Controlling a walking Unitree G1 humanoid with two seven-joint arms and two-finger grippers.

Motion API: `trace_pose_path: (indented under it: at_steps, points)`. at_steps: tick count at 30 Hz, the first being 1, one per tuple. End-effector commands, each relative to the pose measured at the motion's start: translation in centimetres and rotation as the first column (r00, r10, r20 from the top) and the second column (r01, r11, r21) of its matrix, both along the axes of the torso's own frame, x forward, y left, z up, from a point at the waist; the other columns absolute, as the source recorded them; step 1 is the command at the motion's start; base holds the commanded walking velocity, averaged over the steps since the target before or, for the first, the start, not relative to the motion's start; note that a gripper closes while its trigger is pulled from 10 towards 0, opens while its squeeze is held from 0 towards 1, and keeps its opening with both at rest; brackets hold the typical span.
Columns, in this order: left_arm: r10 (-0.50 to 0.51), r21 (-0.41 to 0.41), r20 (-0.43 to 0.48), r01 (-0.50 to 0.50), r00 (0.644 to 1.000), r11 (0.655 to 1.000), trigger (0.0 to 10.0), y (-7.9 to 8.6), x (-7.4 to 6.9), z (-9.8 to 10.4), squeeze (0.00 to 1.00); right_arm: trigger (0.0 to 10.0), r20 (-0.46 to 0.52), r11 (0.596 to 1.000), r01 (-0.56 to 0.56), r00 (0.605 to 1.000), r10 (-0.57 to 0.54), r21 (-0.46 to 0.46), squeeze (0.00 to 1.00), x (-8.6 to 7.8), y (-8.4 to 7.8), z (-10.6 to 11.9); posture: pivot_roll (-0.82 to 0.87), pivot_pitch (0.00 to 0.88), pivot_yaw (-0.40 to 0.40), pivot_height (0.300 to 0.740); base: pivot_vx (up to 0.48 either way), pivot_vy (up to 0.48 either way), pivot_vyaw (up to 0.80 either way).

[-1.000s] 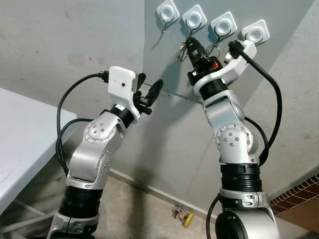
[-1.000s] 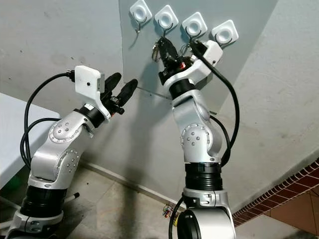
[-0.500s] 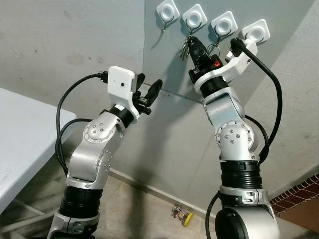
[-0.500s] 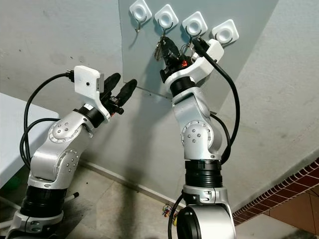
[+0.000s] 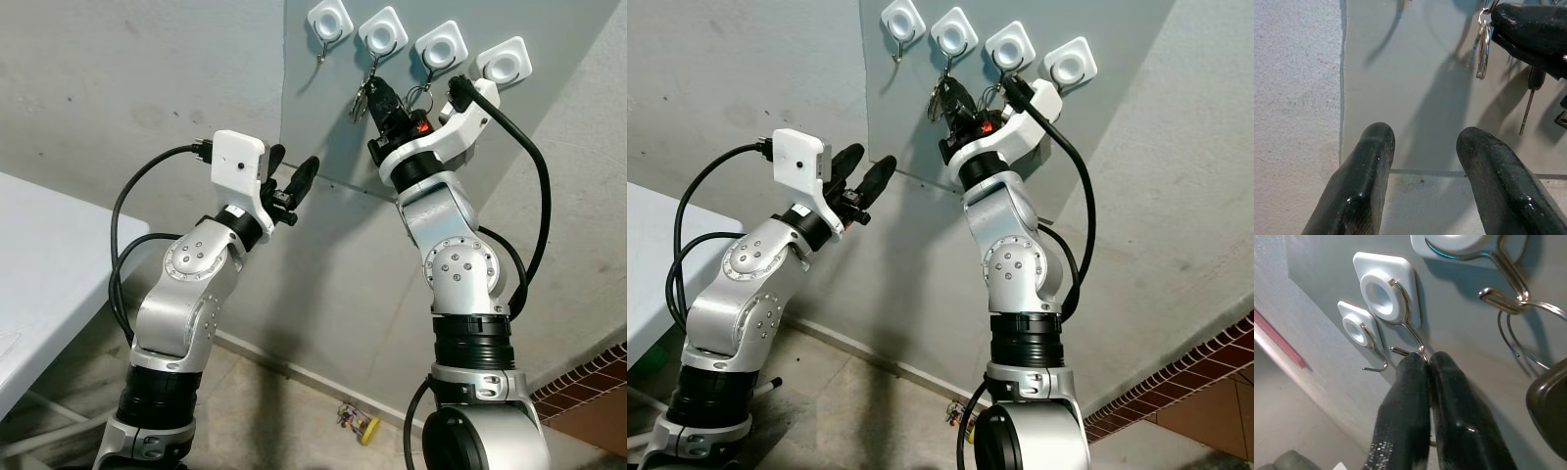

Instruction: Hang keys on a hook

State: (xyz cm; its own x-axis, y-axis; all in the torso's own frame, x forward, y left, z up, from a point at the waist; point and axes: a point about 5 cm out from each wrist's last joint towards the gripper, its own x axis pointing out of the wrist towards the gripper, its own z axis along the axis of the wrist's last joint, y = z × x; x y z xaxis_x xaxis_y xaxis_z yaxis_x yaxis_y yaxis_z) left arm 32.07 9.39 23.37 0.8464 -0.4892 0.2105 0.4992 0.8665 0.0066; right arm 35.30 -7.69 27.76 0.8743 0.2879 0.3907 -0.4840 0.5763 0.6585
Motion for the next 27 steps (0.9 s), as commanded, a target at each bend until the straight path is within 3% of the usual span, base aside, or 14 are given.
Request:
trace_pose_path:
  at_steps: [1, 6, 7, 17, 27]
  points:
    - [0.001, -0.006, 0.029, -0.001, 1.000, 1.000, 10.0, -0.1, -0.2, 0.9, 0.00, 10.0, 0.013, 1.000, -0.009, 1.000, 0.009, 0.022, 1.00, -0.4, 0.4, 0.0, 0.06, 0.098, -0.084, 0.740, 0.000, 0.000, 0.00]
    - [0.006, -0.002, 0.030, -0.006, 1.000, 1.000, 10.0, 0.0, -0.1, 0.9, 0.00, 10.0, 0.021, 1.000, -0.001, 1.000, 0.000, 0.013, 1.00, -0.5, 0.1, -0.4, 0.06, 0.100, -0.082, 0.740, 0.000, 0.000, 0.00]
    - [0.008, -0.001, 0.031, -0.008, 0.999, 1.000, 10.0, 0.0, -0.1, 0.8, 0.00, 10.0, 0.082, 0.999, 0.016, 0.997, -0.013, -0.040, 1.00, -0.8, -0.1, -0.5, 0.06, 0.099, -0.081, 0.740, 0.000, 0.000, 0.00]
    - [0.019, -0.003, 0.036, -0.019, 0.999, 1.000, 10.0, 0.1, -0.1, 0.9, 0.00, 10.0, 0.164, 0.987, -0.011, 0.986, 0.037, -0.159, 1.00, -2.1, -0.6, -2.3, 0.06, 0.093, -0.078, 0.740, 0.000, 0.000, 0.00]
    - [0.041, 0.010, 0.041, -0.042, 0.998, 0.999, 10.0, 0.3, 0.1, 0.4, 0.00, 10.0, 0.146, 0.960, -0.009, 0.988, 0.052, -0.280, 1.00, -3.8, -2.6, -5.8, 0.05, 0.086, -0.069, 0.740, 0.000, 0.000, 0.00]
